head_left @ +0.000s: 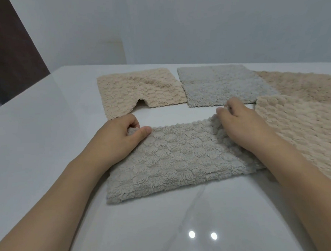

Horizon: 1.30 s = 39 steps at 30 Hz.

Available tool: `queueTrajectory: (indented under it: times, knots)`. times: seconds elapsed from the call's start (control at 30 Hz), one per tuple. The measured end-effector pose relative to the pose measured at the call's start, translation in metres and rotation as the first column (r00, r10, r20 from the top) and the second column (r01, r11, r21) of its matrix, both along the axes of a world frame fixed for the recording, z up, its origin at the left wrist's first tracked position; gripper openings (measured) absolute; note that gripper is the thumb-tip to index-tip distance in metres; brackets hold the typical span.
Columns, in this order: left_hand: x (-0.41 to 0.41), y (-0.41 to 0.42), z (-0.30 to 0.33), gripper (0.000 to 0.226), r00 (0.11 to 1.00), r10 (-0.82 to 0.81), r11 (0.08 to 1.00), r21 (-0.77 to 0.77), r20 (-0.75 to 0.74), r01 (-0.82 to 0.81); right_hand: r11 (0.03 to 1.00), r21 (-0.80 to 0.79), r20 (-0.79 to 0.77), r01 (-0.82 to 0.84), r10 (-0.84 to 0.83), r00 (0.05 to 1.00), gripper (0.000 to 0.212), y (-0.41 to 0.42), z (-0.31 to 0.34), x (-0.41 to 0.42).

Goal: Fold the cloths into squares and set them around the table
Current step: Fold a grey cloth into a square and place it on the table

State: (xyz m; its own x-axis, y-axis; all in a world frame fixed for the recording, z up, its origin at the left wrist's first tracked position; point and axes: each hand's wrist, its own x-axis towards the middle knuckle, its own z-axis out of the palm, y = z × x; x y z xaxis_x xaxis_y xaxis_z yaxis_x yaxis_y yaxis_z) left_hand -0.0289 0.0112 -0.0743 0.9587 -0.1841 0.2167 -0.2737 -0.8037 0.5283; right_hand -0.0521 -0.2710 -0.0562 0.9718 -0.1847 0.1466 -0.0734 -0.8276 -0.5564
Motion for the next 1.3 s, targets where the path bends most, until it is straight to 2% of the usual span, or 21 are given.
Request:
queueTrajectory:
  times: [0.13,0.2,0.33,0.47,0.63,0.83,0.9,0.97,1.03,1.1,1.17,1.23,1.3]
  knots:
    - [0.002,0.001,-0.002,0.036,1.000,0.000,1.000,-0.002,0.015,0.000,0.994,-0.105,-0.052,0.013,-0.018,0.999,0.049,-0.001,0.001,0.001]
    - [0.002,0.001,-0.003,0.037,1.000,0.002,1.000,0.006,0.014,-0.002,0.993,-0.111,-0.007,0.027,-0.028,1.000,0.044,-0.002,0.001,0.001]
    - [0.002,0.000,-0.002,0.038,1.000,0.007,1.000,0.016,0.017,-0.007,0.996,-0.077,0.121,-0.051,0.060,0.991,0.018,-0.003,-0.003,-0.001]
    - [-0.001,-0.002,0.001,0.041,0.999,0.033,0.999,-0.005,0.037,-0.033,0.997,-0.040,0.189,-0.062,0.069,0.979,0.031,-0.004,-0.004,0.001]
    - [-0.001,-0.003,0.002,0.041,0.997,0.070,0.996,-0.063,0.033,-0.068,1.000,-0.010,0.250,-0.025,0.027,0.968,0.012,-0.009,-0.008,0.009]
    - [0.001,0.000,0.002,0.048,0.990,0.134,0.991,0.011,0.050,-0.134,0.997,0.076,0.250,0.034,-0.052,0.967,0.017,-0.010,-0.012,0.012]
    - [0.003,0.001,-0.001,0.052,0.982,0.180,0.976,0.112,0.055,-0.185,0.998,0.044,0.213,0.043,-0.052,0.976,0.017,-0.010,-0.016,0.013]
    - [0.004,0.001,0.000,0.050,0.960,0.251,0.949,0.162,0.123,-0.269,0.999,-0.006,0.176,0.052,-0.050,0.983,0.017,-0.007,-0.016,0.014]
    - [0.001,-0.002,0.006,0.042,0.914,0.315,0.935,0.080,0.255,-0.345,0.981,-0.172,0.195,0.090,-0.056,0.979,0.026,-0.002,-0.006,0.010]
    - [-0.012,-0.012,0.013,0.030,0.894,0.276,0.961,-0.072,0.352,-0.268,0.926,-0.354,0.236,0.133,-0.050,0.970,0.036,0.007,0.004,-0.003]
    - [-0.034,-0.033,0.017,0.026,0.922,0.112,0.987,-0.150,0.370,-0.059,0.917,-0.387,0.186,0.094,-0.022,0.982,0.042,0.020,0.006,-0.017]
    - [-0.051,-0.056,0.011,0.044,0.957,-0.071,0.991,-0.087,0.282,0.099,0.926,-0.377,-0.014,-0.018,0.014,1.000,0.050,0.030,-0.006,-0.024]
    - [-0.058,-0.071,-0.002,0.069,0.975,-0.194,0.974,0.141,0.106,0.178,0.921,-0.377,-0.189,-0.098,0.027,0.982,0.059,0.034,-0.021,-0.022]
